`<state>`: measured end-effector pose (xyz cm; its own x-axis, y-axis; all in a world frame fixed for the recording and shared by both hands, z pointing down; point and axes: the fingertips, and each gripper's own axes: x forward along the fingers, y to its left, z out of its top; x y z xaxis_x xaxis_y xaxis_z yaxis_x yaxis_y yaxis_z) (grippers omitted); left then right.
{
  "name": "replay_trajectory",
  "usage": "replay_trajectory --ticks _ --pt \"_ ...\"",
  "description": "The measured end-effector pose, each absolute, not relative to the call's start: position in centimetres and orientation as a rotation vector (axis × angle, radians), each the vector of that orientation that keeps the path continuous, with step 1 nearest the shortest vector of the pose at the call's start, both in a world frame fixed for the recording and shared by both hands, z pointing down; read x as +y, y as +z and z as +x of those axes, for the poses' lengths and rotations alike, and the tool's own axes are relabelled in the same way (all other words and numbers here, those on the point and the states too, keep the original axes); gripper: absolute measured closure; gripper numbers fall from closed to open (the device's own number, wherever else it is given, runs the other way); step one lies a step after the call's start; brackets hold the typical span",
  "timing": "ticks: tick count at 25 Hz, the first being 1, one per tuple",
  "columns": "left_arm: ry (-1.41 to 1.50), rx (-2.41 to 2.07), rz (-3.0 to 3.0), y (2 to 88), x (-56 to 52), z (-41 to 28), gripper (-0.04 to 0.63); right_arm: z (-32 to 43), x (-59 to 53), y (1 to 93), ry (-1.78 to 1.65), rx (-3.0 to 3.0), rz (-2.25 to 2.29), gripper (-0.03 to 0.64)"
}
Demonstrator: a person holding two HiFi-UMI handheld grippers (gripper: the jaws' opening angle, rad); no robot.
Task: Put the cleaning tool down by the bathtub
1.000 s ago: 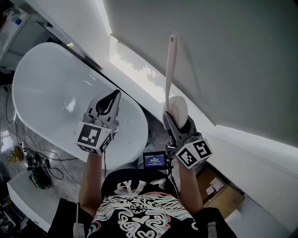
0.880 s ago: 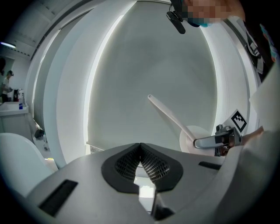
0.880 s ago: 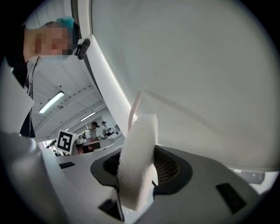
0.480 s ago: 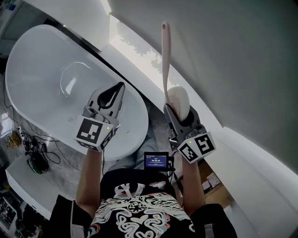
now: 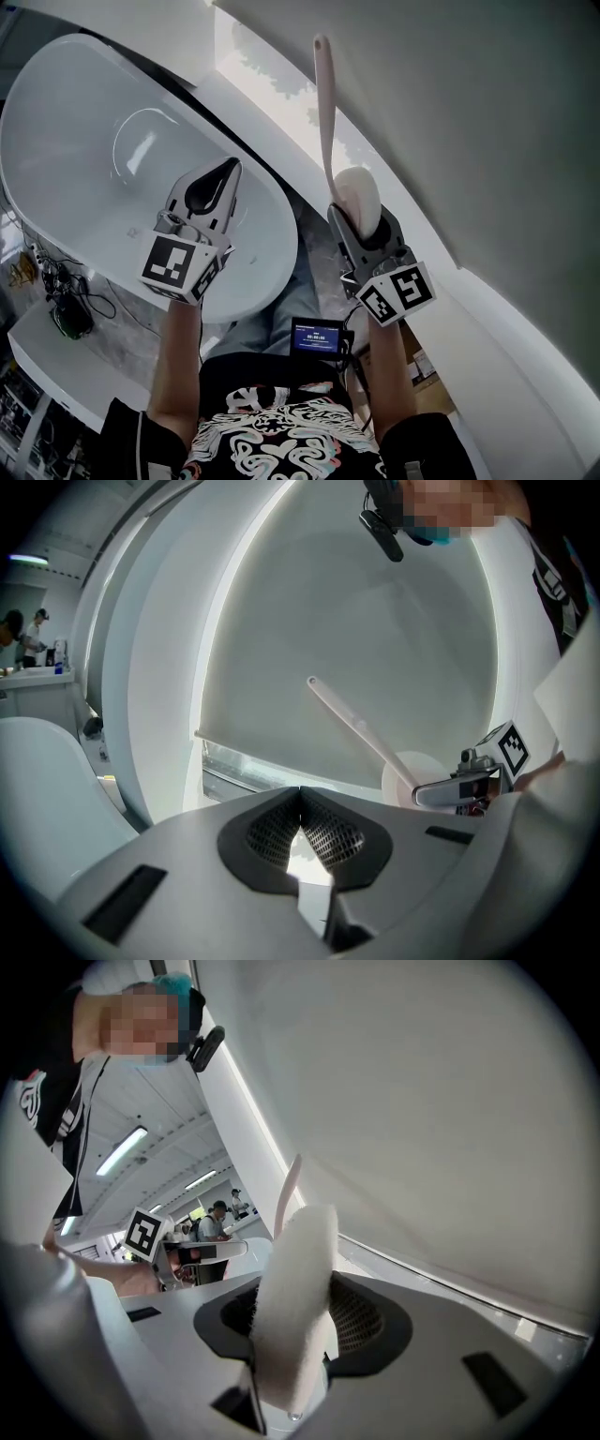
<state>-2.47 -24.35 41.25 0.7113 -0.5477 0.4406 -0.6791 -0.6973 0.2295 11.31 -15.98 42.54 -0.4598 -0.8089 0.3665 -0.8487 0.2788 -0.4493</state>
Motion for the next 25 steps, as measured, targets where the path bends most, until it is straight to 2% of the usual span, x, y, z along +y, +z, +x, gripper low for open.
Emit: replay_trajectory --ticks 25 --pt "0.556 -0.927 2.416 57.6 -26.4 -2.1 0.578 10.2 -19.1 59.4 0.946 -2.402 1.371 0.426"
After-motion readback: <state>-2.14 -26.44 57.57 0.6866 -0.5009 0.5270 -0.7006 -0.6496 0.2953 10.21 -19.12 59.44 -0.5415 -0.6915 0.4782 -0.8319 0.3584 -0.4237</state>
